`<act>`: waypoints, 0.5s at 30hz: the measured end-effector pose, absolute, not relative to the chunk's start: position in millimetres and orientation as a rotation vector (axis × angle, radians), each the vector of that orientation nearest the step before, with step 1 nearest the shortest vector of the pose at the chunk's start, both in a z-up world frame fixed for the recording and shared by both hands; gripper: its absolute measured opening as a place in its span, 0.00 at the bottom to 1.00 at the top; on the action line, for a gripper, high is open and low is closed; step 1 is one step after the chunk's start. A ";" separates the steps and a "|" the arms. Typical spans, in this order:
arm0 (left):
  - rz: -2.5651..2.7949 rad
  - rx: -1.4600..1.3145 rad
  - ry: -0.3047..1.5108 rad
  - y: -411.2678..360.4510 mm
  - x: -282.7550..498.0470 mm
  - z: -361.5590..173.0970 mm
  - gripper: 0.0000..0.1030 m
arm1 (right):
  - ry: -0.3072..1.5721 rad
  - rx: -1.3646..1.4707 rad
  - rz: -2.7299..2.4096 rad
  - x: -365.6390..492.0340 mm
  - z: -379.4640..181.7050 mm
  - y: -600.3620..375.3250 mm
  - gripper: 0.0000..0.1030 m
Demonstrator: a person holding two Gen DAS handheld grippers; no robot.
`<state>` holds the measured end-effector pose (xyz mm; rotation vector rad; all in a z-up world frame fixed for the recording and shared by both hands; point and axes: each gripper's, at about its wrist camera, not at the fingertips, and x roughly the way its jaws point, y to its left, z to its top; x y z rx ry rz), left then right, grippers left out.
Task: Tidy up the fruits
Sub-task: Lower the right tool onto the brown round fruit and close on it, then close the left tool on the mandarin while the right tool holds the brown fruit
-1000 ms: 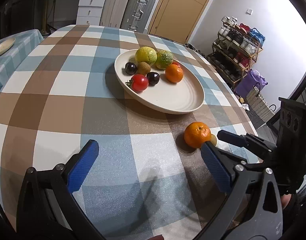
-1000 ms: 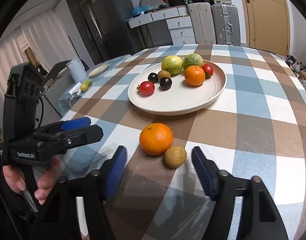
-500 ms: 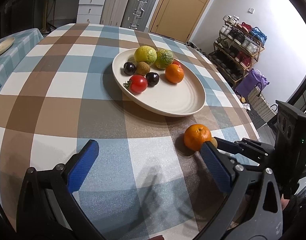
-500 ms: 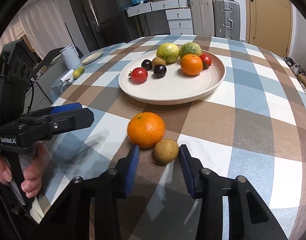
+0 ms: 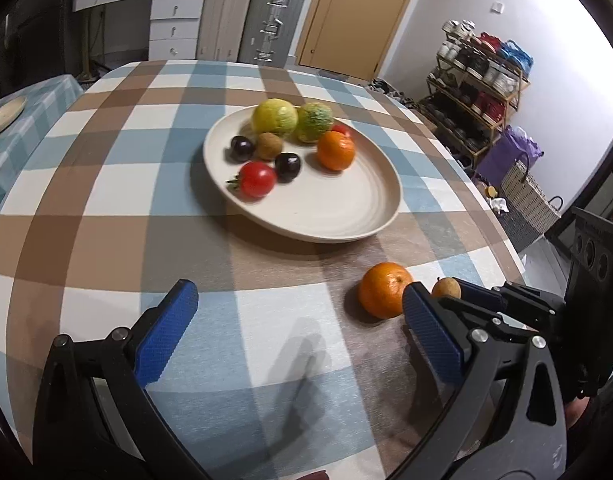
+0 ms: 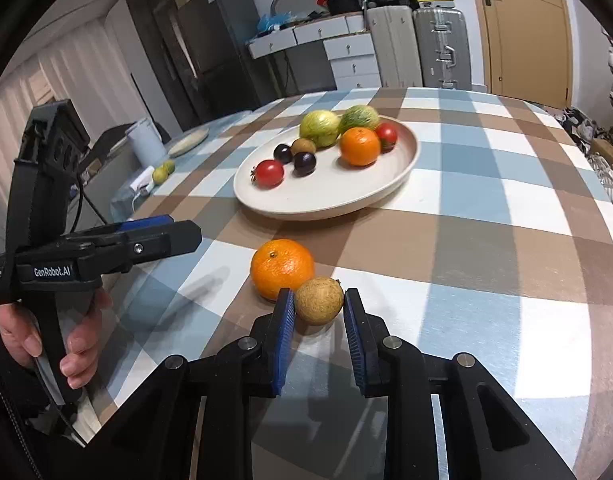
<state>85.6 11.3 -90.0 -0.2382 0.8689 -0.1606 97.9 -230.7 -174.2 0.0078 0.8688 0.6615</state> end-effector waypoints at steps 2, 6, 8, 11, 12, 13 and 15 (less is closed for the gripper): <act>-0.175 -0.222 0.874 3.5 87.9 -90.0 0.99 | 0.868 0.025 0.654 97.4 -173.8 -236.9 0.25; -0.196 -0.208 0.896 -9.9 93.5 -94.1 0.99 | 0.869 0.046 0.666 94.6 -174.3 -243.4 0.25; -0.206 -0.203 0.915 -15.4 97.3 -98.2 0.99 | 0.866 0.057 0.674 92.3 -174.1 -245.7 0.25; -0.232 -0.197 0.940 -22.5 103.7 -104.5 0.99 | 0.860 0.105 0.683 91.7 -172.1 -253.3 0.25; -0.237 -0.197 0.945 -24.5 105.4 -106.2 0.99 | 0.855 0.111 0.680 91.6 -171.1 -255.4 0.25; -0.245 -0.199 0.948 -25.7 106.5 -107.7 0.99 | 0.850 0.119 0.679 91.6 -169.9 -257.7 0.25; -0.262 -0.204 0.954 -29.3 109.3 -109.9 0.98 | 0.840 0.135 0.684 92.1 -166.9 -262.5 0.25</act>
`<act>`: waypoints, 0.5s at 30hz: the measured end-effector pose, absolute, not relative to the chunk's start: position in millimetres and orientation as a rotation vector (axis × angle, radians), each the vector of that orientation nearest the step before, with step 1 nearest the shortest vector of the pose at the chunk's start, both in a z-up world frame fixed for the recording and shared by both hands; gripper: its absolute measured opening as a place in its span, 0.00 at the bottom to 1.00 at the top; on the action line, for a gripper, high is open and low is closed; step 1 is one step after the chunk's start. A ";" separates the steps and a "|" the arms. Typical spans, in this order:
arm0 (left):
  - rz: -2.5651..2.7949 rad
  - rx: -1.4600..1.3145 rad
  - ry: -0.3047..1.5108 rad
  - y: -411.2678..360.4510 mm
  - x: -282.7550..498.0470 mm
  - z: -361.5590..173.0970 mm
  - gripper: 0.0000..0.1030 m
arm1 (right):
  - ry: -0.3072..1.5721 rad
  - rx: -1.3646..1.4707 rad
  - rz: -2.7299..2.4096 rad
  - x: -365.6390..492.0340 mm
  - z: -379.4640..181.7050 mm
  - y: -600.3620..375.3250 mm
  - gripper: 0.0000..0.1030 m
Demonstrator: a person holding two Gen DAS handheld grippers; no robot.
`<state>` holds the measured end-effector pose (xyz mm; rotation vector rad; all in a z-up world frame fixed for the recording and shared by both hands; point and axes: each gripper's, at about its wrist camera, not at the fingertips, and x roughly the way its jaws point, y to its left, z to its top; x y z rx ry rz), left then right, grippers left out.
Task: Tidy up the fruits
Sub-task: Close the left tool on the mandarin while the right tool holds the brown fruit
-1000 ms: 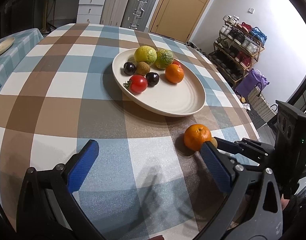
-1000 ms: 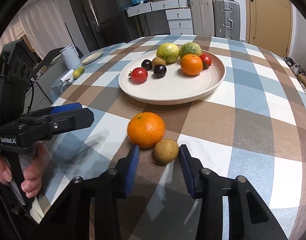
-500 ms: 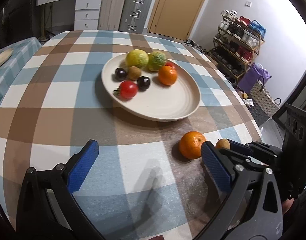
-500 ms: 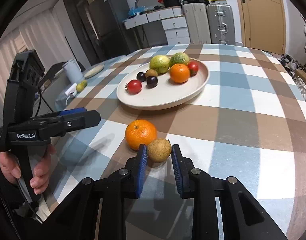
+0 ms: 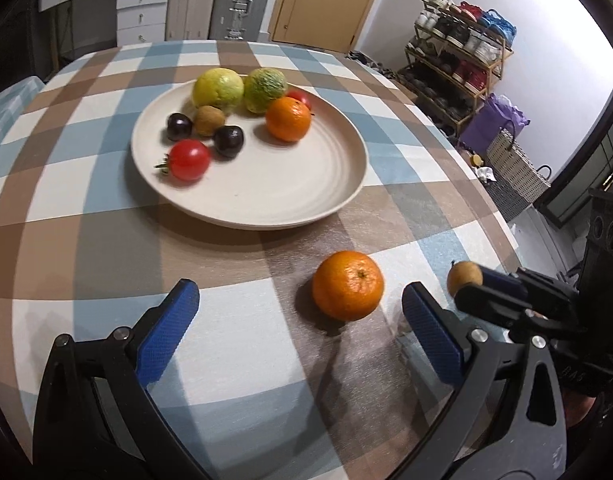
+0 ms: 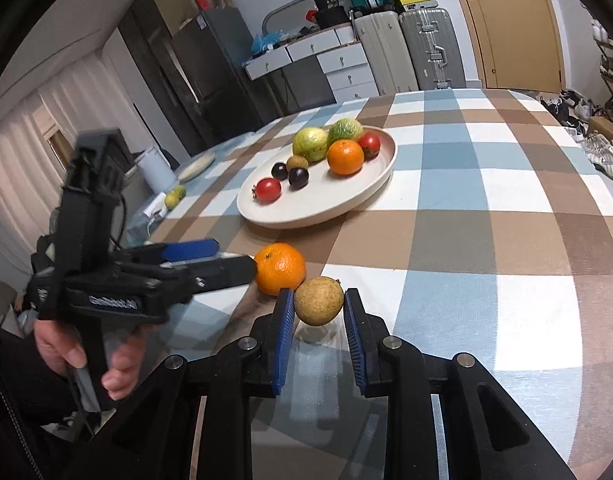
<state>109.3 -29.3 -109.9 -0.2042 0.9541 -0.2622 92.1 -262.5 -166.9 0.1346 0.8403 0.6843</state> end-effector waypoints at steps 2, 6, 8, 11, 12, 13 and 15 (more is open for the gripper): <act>-0.285 -0.201 0.955 -34.7 111.5 -110.4 0.96 | 0.824 0.138 0.676 91.8 -164.0 -267.4 0.25; -0.309 -0.131 0.932 -48.4 114.8 -106.4 0.83 | 0.813 0.140 0.657 92.0 -162.3 -275.8 0.25; -0.333 -0.115 0.934 -54.2 117.4 -105.4 0.75 | 0.811 0.154 0.654 91.9 -161.8 -281.5 0.25; -0.377 -0.123 0.962 -60.0 121.1 -106.9 0.55 | 0.800 0.160 0.646 88.9 -159.5 -289.3 0.25; -0.386 -0.126 0.972 -61.3 121.4 -107.8 0.47 | 0.797 0.161 0.646 88.1 -158.9 -291.2 0.25; -0.388 -0.125 0.978 -62.3 121.2 -109.0 0.41 | 0.794 0.161 0.646 87.9 -158.7 -292.6 0.25; -0.389 -0.124 0.976 -62.5 120.3 -109.8 0.37 | 0.784 0.158 0.642 86.1 -156.9 -295.0 0.25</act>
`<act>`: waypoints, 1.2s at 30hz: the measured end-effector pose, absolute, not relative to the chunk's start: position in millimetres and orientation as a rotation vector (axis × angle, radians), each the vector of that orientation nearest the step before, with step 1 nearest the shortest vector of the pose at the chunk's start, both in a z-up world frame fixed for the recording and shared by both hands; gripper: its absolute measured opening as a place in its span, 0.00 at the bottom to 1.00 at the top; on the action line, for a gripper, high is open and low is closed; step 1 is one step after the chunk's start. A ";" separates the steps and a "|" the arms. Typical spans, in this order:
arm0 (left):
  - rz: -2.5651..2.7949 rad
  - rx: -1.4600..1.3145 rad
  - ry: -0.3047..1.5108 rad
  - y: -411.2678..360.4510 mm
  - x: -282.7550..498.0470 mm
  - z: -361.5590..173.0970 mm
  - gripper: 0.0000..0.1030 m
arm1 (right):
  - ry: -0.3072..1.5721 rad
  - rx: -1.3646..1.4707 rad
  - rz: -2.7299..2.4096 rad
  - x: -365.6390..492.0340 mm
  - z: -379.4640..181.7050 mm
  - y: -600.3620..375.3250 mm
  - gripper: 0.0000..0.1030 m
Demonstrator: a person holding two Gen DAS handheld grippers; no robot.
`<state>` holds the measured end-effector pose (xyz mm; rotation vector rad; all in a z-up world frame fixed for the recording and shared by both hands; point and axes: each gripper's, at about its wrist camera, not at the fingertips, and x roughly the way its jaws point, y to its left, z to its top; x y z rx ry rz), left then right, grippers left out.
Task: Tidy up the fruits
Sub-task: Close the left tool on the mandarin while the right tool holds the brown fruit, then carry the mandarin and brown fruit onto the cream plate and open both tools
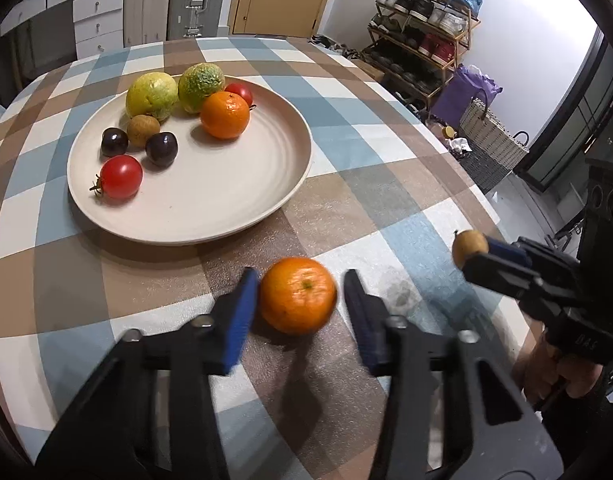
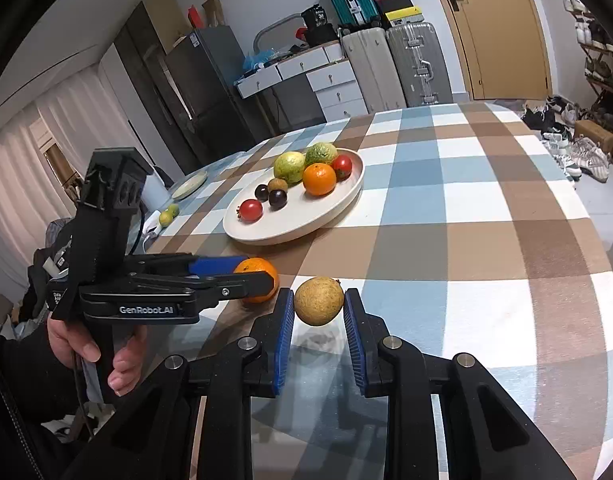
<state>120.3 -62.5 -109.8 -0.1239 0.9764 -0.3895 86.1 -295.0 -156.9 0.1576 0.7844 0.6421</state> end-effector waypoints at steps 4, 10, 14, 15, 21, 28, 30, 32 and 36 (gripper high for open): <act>-0.408 -0.158 0.980 -58.0 119.4 -111.0 0.36 | 0.778 0.174 0.640 86.6 -156.0 -299.7 0.25; -0.418 -0.168 0.945 -52.9 116.6 -100.9 0.36 | 0.777 0.178 0.639 88.5 -155.5 -297.5 0.25; -0.419 -0.196 0.903 -38.3 120.9 -85.5 0.36 | 0.779 0.203 0.649 94.8 -155.1 -296.3 0.25; -0.415 -0.202 0.894 -34.2 123.1 -81.9 0.36 | 0.781 0.213 0.653 98.1 -154.9 -295.6 0.25; -0.391 -0.240 0.864 -8.9 151.5 -65.3 0.36 | 0.793 0.241 0.678 125.9 -149.5 -282.1 0.25; -0.373 -0.261 0.865 4.3 194.4 -62.4 0.36 | 0.788 0.238 0.720 164.9 -138.0 -263.5 0.25; -0.372 -0.260 0.865 6.6 205.9 -62.3 0.36 | 0.789 0.232 0.727 177.6 -136.0 -258.1 0.25; -0.357 -0.249 0.863 7.9 216.5 -62.6 0.36 | 0.793 0.222 0.735 189.6 -134.9 -252.1 0.25; -0.332 -0.241 0.859 12.1 238.5 -65.0 0.36 | 0.807 0.202 0.749 213.5 -136.4 -239.2 0.25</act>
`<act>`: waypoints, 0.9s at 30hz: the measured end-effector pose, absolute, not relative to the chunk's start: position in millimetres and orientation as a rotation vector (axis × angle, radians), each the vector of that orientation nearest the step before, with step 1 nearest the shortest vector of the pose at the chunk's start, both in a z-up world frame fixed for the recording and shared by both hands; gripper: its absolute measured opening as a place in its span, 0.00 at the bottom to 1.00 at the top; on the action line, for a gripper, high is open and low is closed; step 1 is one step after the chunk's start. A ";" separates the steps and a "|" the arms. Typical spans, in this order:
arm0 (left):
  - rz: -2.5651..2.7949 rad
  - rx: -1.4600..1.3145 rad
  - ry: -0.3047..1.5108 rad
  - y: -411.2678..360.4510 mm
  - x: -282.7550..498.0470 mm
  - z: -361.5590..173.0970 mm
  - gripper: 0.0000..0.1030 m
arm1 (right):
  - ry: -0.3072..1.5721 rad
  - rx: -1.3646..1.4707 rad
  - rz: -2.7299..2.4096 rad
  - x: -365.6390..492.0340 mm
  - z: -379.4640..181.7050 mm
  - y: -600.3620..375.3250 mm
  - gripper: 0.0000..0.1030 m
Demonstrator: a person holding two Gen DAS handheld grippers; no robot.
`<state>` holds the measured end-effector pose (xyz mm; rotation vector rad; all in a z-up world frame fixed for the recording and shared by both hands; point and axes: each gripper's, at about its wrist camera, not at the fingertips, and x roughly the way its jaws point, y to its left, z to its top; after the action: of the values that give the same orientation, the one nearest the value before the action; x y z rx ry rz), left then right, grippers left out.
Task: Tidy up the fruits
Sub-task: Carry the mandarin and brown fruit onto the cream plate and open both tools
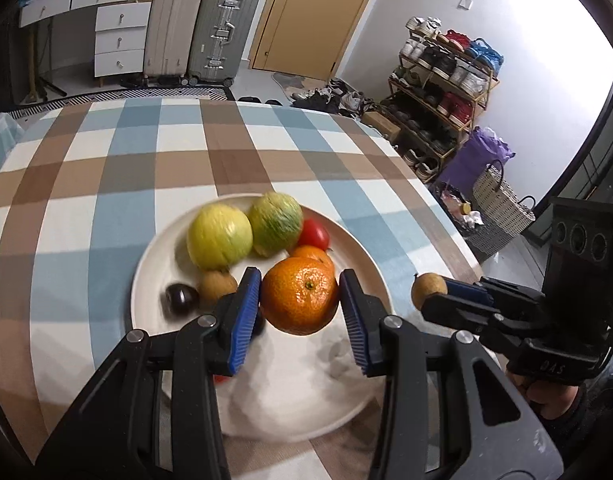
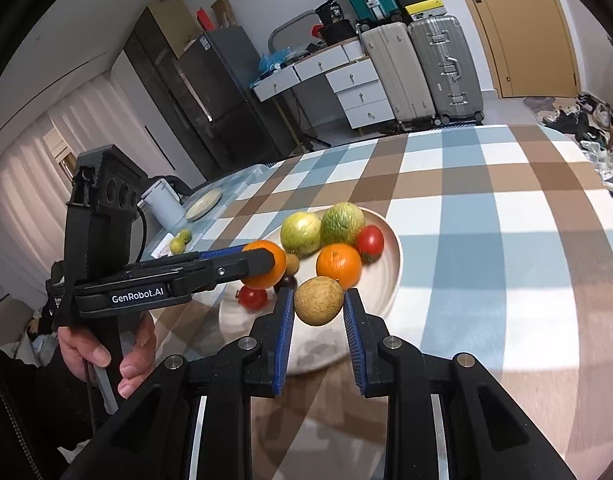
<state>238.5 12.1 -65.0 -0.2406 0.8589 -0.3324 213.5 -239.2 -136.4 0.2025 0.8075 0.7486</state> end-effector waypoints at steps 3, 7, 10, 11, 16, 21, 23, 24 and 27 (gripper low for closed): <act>-0.328 -0.238 0.863 14.8 251.5 -69.4 0.36 | 0.825 0.198 0.765 227.4 -140.4 -229.7 0.25; -0.336 -0.233 0.874 15.6 263.0 -78.2 0.36 | 0.853 0.185 0.789 236.8 -147.8 -216.7 0.25; -0.345 -0.231 0.888 14.3 269.2 -85.0 0.36 | 0.874 0.180 0.803 242.1 -153.8 -207.6 0.25; -0.350 -0.232 0.891 14.3 271.1 -86.8 0.37 | 0.884 0.180 0.807 243.8 -156.7 -204.7 0.25; -0.372 -0.235 0.893 13.3 276.7 -91.6 0.37 | 0.916 0.174 0.816 247.2 -166.1 -195.9 0.25; -0.384 -0.236 0.891 10.7 278.5 -92.9 0.37 | 0.938 0.166 0.824 247.8 -172.5 -188.8 0.25; -0.387 -0.242 0.892 11.0 278.9 -92.8 0.37 | 0.941 0.166 0.825 244.8 -172.1 -187.1 0.25; -0.388 -0.241 0.891 11.2 278.6 -92.6 0.37 | 0.943 0.166 0.826 244.9 -172.4 -186.2 0.25; -0.389 -0.243 0.892 11.7 278.6 -92.2 0.37 | 0.946 0.162 0.827 244.7 -172.4 -184.2 0.25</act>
<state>278.6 11.7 -92.2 -0.2434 0.8923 -0.3886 244.7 -184.2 -172.4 0.1616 0.9464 0.8270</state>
